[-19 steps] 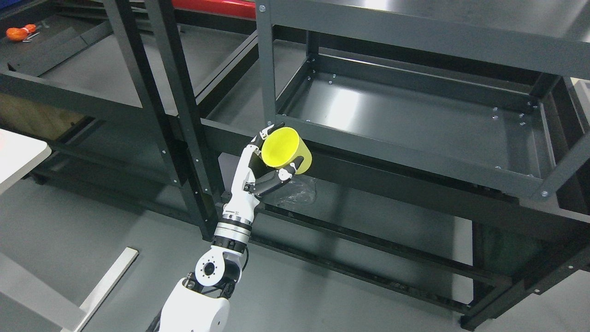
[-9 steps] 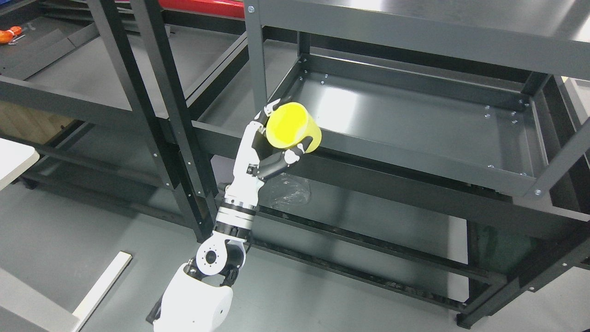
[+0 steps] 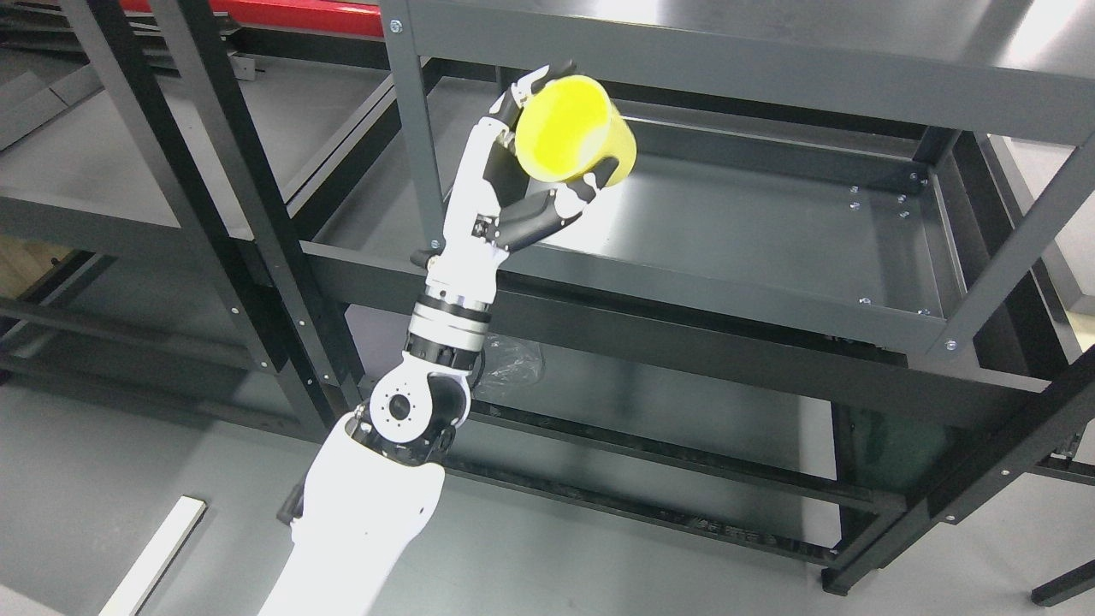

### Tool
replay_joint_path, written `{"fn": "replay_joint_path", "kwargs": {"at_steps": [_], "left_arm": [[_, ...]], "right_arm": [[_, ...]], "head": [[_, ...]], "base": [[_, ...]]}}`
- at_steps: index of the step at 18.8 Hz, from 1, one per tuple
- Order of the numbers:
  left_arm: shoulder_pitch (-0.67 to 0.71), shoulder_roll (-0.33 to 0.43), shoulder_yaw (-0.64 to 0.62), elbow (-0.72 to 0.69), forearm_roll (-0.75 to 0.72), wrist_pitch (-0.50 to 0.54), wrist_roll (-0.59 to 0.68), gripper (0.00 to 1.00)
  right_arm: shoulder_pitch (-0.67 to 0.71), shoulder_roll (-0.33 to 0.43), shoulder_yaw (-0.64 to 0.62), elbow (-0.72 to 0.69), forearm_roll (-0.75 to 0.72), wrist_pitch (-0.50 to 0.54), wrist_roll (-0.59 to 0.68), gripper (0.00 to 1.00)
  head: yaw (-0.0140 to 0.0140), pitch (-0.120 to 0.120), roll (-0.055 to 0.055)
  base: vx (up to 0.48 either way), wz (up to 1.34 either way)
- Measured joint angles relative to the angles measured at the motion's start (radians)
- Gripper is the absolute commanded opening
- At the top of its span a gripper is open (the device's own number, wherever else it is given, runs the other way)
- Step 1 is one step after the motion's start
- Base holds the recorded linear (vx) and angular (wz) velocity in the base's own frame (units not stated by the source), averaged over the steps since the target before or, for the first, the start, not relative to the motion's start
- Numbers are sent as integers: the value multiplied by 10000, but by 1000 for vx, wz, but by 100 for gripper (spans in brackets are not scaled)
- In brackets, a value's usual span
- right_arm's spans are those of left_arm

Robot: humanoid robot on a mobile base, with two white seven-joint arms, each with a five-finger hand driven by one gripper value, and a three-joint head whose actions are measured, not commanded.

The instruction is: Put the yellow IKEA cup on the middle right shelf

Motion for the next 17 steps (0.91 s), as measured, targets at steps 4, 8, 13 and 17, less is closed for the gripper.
{"fn": "replay_joint_path", "kwargs": {"at_steps": [4,8,13,17], "left_arm": [[-708,0,-185,-178,-15,38,112,0],[-1488,0,-279,-297,-17,609,721,0],[-2460,0,-359,-386,375,1785,1346,0],[-3235,0,-447,-366,1404,3543,1810,0]], "right_arm": [[-1,0,0,0,0,0,1,99],[0,0,0,0,0,0,2,99],[0,0,0,0,0,0,2,99],[0,0,0,0,0,-1,3,99]], "head": [[0,0,0],[0,-1,0],[0,-1,0],[0,-2,0]], "base": [[35,-83],[38,-52],[41,-64],[78,-78]]}}
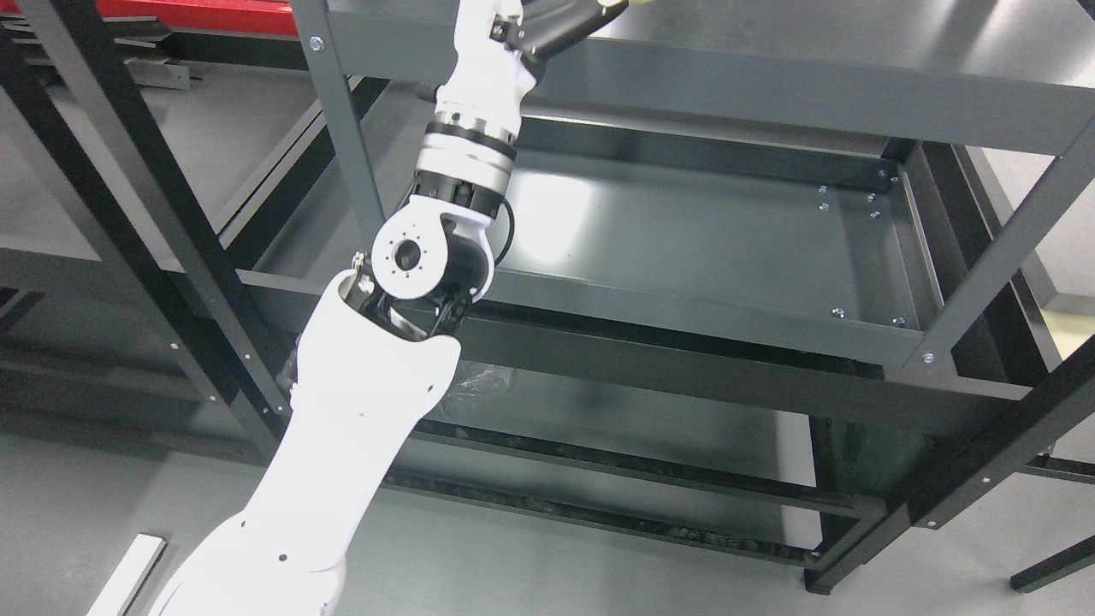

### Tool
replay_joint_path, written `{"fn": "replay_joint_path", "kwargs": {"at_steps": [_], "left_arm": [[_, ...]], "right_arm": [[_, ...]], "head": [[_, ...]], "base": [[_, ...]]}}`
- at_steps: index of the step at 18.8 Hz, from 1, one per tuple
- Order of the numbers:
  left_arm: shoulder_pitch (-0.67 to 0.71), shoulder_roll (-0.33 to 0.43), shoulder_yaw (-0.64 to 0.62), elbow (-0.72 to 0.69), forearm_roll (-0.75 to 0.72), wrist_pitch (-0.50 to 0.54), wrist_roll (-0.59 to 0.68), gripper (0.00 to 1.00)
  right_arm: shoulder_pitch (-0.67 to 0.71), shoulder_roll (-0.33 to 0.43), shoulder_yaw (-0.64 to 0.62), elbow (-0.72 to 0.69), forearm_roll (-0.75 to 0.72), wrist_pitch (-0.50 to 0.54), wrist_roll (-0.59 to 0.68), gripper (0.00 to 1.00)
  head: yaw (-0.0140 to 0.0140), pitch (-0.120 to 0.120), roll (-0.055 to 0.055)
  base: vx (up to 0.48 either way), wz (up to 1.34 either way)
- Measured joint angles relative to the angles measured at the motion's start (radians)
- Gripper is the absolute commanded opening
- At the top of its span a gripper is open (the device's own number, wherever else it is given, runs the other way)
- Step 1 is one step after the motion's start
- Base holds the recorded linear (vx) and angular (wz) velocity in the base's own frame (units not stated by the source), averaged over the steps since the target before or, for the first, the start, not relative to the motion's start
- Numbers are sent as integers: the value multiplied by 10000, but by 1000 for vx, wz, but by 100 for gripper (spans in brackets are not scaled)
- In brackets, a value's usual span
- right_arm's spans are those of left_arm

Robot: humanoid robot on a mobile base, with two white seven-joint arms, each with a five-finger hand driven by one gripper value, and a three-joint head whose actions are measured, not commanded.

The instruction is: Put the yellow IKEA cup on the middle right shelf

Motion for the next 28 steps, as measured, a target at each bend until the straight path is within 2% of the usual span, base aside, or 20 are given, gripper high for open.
{"fn": "replay_joint_path", "kwargs": {"at_steps": [4,8,15,22,24,28], "left_arm": [[-721,0,-132,96,940,1674,533,0],[-1437,0,-364,355,2180,2582,1056,0],[-2289,0,-636,1200,3960,2926,1615,0],[-2582,0,-863,2077,4830,2996,1740,3],[-2626,0,-988,2262,4945,2997,1780,9],[-2697,0,-1261,2531,5048,3008,2013,32]], "right_arm": [[1,0,0,0,0,0,0,99],[1,0,0,0,0,0,0,99],[0,0,0,-1,0,-7,1,99],[1,0,0,0,0,-56,1,99],[0,0,0,0,0,-57,1,99],[1,0,0,0,0,-14,1,99]], "head": [[0,0,0],[0,0,0],[0,0,0],[0,0,0],[0,0,0],[0,0,0]], "base": [[100,-32],[116,54],[80,114],[-1,-21],[0,0],[-1,-7]]}}
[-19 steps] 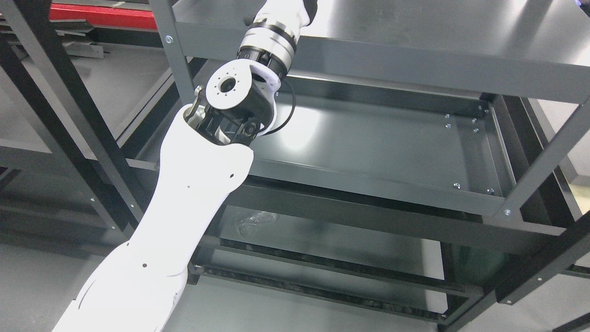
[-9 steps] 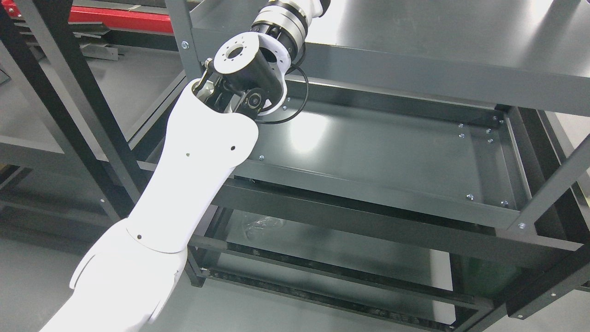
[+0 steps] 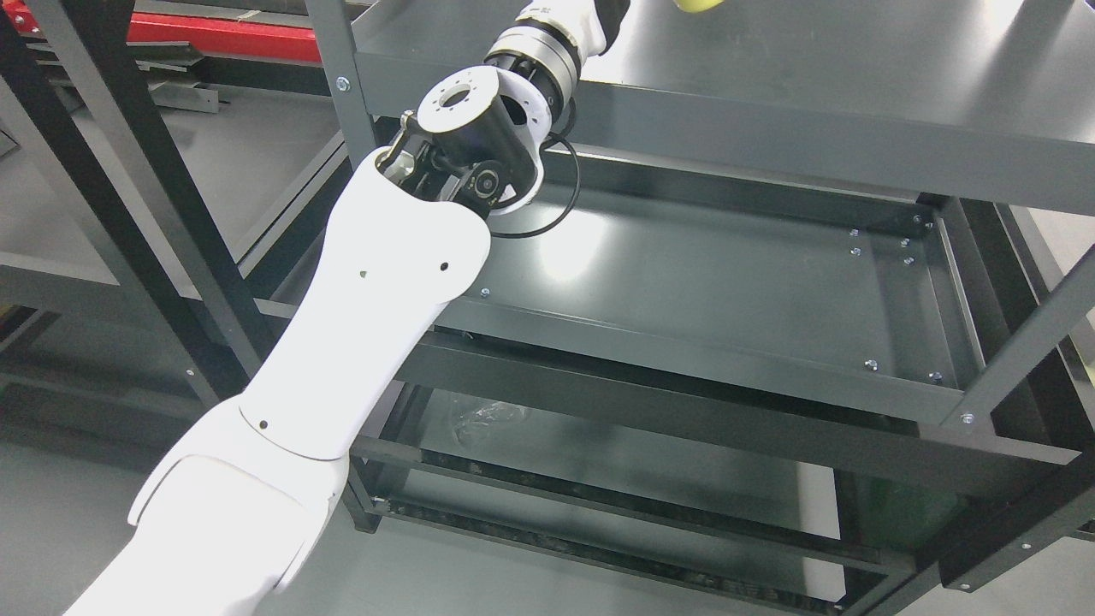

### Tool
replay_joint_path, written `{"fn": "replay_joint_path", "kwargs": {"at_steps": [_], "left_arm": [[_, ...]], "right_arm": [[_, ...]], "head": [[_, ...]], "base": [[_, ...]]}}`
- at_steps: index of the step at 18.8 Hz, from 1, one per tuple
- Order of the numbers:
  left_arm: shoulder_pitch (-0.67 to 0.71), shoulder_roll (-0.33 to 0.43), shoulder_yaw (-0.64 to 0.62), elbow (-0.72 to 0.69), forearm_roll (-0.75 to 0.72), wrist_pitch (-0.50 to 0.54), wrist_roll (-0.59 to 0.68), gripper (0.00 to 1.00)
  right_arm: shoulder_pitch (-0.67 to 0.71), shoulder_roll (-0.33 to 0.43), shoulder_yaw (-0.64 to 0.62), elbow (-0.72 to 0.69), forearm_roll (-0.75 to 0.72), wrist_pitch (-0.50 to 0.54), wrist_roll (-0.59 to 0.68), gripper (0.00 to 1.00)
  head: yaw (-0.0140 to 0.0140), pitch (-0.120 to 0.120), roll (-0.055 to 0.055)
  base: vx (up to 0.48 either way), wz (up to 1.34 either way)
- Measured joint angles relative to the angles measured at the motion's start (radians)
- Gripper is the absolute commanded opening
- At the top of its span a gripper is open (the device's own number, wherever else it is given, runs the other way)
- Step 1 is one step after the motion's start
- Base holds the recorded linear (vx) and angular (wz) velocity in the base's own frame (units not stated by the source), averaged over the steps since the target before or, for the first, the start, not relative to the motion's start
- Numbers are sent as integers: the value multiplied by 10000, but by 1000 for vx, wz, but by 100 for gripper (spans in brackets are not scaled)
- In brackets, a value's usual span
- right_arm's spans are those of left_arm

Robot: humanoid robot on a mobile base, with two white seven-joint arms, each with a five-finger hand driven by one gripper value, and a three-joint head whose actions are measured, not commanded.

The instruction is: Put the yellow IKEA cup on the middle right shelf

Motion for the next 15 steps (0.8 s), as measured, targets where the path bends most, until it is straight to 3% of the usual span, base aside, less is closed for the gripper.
{"fn": "replay_joint_path", "kwargs": {"at_steps": [6,15], "left_arm": [[-41,0,-323,265,-65,31,73,59],[-61,0,-578,419,-406,218,76,80]], "right_arm": [[0,0,0,0,0,13,0,99],[0,0,0,1,0,16,0,99]], "head": [[0,0,0],[0,0,0]], "base": [[0,0],[0,0]]}}
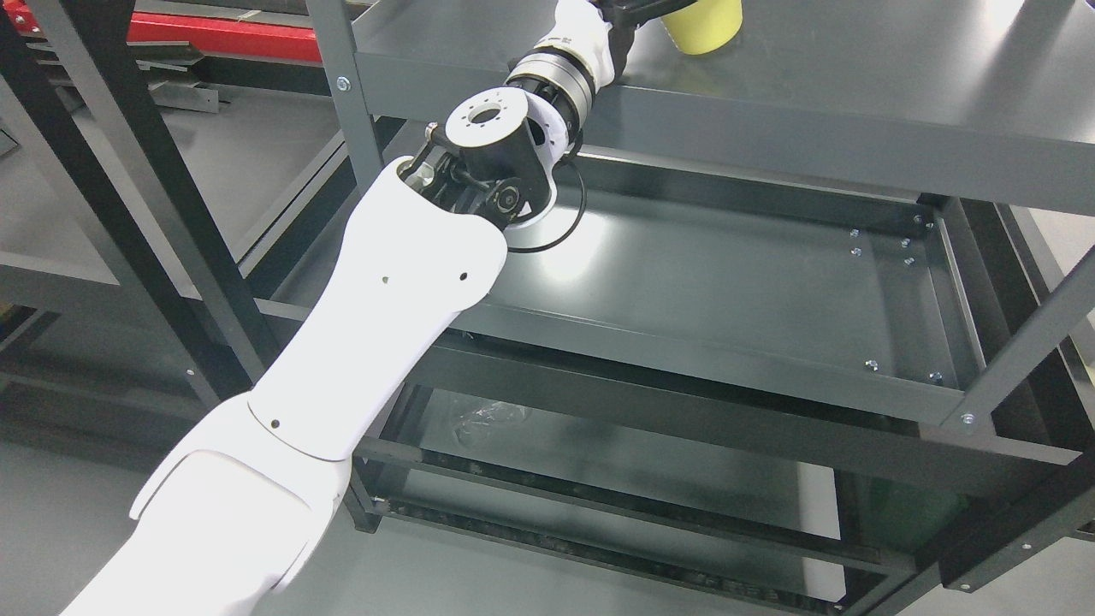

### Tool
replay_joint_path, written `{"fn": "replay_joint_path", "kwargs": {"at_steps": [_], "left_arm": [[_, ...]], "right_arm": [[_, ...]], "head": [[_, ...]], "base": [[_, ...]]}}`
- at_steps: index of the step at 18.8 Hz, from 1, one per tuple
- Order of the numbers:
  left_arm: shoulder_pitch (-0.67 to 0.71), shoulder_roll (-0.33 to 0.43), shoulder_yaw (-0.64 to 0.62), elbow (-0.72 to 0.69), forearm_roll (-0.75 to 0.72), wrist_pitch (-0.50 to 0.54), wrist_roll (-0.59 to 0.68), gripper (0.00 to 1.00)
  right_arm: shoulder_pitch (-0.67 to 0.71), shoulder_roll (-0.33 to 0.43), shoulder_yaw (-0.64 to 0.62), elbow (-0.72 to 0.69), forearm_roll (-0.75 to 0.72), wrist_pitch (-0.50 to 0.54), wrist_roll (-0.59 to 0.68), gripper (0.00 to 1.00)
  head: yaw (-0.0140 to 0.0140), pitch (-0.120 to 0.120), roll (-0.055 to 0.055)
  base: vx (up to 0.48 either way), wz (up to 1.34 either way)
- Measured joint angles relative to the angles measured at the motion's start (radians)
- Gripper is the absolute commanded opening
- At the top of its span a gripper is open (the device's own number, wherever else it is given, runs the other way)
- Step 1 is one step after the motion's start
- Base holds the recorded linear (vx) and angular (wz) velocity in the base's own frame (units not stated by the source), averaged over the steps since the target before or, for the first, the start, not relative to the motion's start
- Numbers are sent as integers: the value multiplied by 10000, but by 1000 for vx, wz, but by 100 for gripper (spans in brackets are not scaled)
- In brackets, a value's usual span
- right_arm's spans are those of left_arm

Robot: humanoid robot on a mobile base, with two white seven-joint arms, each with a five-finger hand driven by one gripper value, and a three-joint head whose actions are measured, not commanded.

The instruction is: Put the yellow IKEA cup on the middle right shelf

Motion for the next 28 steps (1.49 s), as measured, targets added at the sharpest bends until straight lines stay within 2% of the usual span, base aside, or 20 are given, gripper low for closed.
{"fn": "replay_joint_path", "kwargs": {"at_steps": [6,15,16,18,19,20,23,25,26,28], "left_arm": [[-1,0,-76,31,-348,3,-8,89],[1,0,-138,89,-965,15,-26,91],[2,0,-143,99,-1075,15,-26,88],[4,0,-144,123,-1246,15,-60,80],[5,0,-134,134,-1315,15,-84,73],[6,0,-125,150,-1366,15,-95,62],[8,0,-58,190,-1505,39,-102,22],[9,0,-14,211,-1582,2,-62,4],[9,0,6,220,-1615,-90,-16,0],[7,0,44,234,-1664,-335,151,0]], "right_arm": [[0,0,0,0,0,1,1,99],[0,0,0,0,0,5,1,99],[0,0,0,0,0,5,1,99],[0,0,0,0,0,6,1,99],[0,0,0,0,0,6,1,99],[0,0,0,0,0,6,1,99],[0,0,0,0,0,6,1,99],[0,0,0,0,0,6,1,99],[0,0,0,0,0,6,1,99],[0,0,0,0,0,6,2,99]], "head": [[0,0,0],[0,0,0],[0,0,0],[0,0,0],[0,0,0],[0,0,0],[0,0,0],[0,0,0],[0,0,0],[0,0,0]], "base": [[0,0],[0,0],[0,0],[0,0],[0,0],[0,0],[0,0],[0,0],[0,0],[0,0]]}}
